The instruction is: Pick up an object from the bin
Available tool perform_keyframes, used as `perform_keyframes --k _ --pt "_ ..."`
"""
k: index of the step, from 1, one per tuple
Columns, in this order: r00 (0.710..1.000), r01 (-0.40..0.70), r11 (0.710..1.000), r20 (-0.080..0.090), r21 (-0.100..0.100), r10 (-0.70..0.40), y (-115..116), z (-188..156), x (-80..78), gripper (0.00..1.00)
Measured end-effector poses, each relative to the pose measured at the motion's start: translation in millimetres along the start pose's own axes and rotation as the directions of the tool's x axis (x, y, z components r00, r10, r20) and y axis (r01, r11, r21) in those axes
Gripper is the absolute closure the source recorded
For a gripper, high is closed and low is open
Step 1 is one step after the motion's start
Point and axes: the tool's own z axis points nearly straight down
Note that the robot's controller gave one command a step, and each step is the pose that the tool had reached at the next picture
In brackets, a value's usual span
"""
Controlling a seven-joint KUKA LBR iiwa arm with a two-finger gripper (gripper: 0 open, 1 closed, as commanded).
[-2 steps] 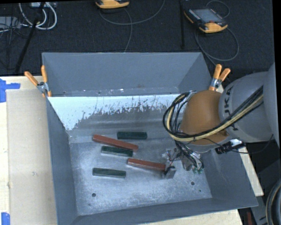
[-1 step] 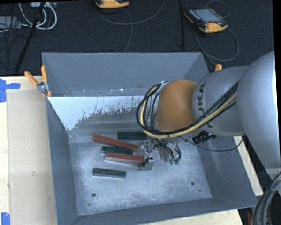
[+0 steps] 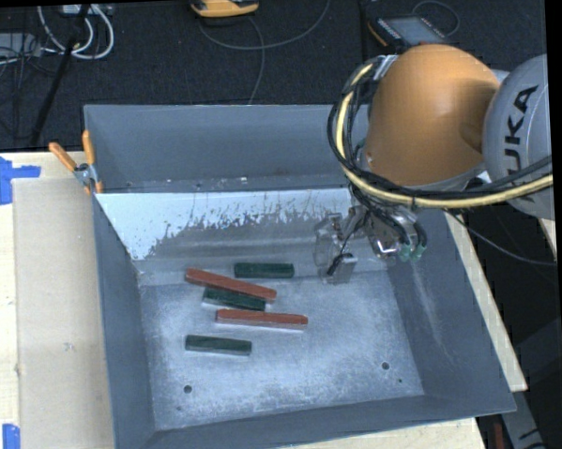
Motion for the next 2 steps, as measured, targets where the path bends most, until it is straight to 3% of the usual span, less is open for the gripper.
perform_keyframes --k 1,2 --pt "0.949 0.314 0.949 -0.015 -0.006 -0.314 39.8 131.5 9.4 1.0" --pt "0.95 0.313 0.95 -0.01 -0.004 -0.313 39.3 128.8 8.0 0.0"
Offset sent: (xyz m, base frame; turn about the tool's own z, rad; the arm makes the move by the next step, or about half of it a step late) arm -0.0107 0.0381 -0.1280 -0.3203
